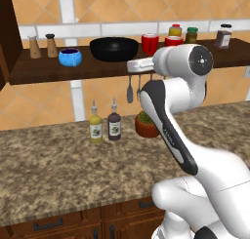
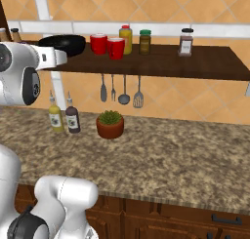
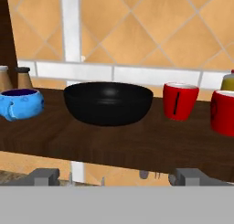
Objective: Gather all objects into one cabinet and sort the glasses and bowls to opposite sides.
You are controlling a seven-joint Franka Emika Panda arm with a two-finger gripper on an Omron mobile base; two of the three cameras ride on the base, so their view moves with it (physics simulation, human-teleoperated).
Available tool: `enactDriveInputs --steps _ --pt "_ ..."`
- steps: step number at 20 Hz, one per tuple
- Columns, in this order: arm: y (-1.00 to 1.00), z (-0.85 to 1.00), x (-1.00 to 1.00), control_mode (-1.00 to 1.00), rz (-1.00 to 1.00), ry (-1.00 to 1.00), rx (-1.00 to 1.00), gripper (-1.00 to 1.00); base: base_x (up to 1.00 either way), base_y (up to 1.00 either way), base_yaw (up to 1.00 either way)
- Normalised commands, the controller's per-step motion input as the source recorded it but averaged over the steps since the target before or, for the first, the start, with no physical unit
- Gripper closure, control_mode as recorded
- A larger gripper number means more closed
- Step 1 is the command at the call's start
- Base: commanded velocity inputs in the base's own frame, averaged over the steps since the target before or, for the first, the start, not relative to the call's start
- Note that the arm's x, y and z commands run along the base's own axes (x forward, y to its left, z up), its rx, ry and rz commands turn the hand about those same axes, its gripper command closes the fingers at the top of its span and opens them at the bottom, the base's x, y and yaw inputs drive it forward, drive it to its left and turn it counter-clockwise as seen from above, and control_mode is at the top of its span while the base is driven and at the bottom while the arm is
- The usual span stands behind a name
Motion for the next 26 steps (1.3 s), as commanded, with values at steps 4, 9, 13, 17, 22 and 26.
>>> enactDriveInputs --steps 4,9,13,17,22,26 --pt "0.00 -0.02 -0.14 -1.00 0.00 0.01 0.00 -1.00 0.00 0.00 0.00" --pt "0.00 0.00 -0.19 -1.00 0.00 0.00 0.00 -1.00 0.00 0.00 0.00" --pt "0.30 0.00 -0.10 -1.00 0.00 0.00 0.00 -1.00 0.00 0.00 0.00" --pt "0.99 0.00 -0.04 -1.00 -0.01 0.00 0.00 -1.00 0.00 0.00 0.00" --pt "0.95 0.01 0.05 -1.00 0.09 0.00 0.05 -1.00 0.00 0.00 0.00" --pt "0.74 0.10 0.30 -1.00 0.20 0.00 0.19 -1.00 0.00 0.00 0.00"
